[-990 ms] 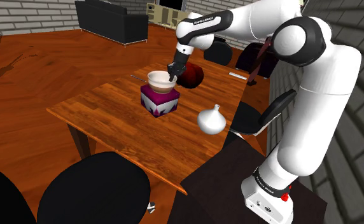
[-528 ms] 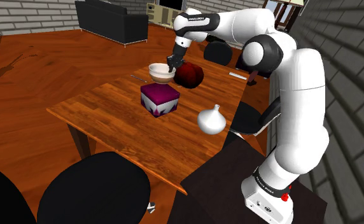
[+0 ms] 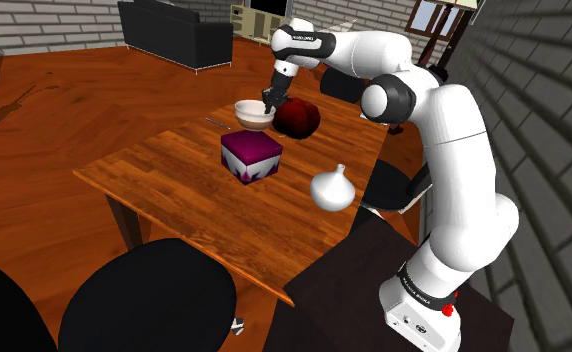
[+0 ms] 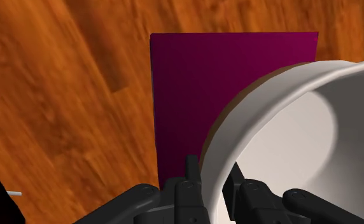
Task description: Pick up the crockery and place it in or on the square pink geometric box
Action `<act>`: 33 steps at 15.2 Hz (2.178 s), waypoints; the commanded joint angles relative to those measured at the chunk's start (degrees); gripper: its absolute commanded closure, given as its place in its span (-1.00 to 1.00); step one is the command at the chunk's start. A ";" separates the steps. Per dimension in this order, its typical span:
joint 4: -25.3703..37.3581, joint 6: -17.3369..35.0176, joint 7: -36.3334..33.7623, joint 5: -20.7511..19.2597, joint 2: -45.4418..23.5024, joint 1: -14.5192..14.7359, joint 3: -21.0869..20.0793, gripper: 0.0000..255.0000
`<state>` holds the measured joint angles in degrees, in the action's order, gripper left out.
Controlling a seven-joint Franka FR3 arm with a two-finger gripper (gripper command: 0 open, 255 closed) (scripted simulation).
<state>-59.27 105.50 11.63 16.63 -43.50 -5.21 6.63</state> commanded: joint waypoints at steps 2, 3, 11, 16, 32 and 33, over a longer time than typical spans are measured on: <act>-2.02 2.14 0.53 0.17 -0.11 0.09 -0.04 1.00; -2.63 2.82 0.69 0.23 -0.20 0.13 -0.06 1.00; -6.71 8.21 1.94 0.78 -1.63 0.31 -0.30 1.00; -6.71 8.21 1.94 0.78 -1.63 0.31 -0.31 1.00; -3.71 2.75 1.49 0.29 0.79 -0.47 0.08 -1.00; -3.71 2.74 1.49 0.29 0.79 -0.47 0.08 -1.00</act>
<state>-63.05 108.33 13.13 16.93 -42.70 -5.67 6.71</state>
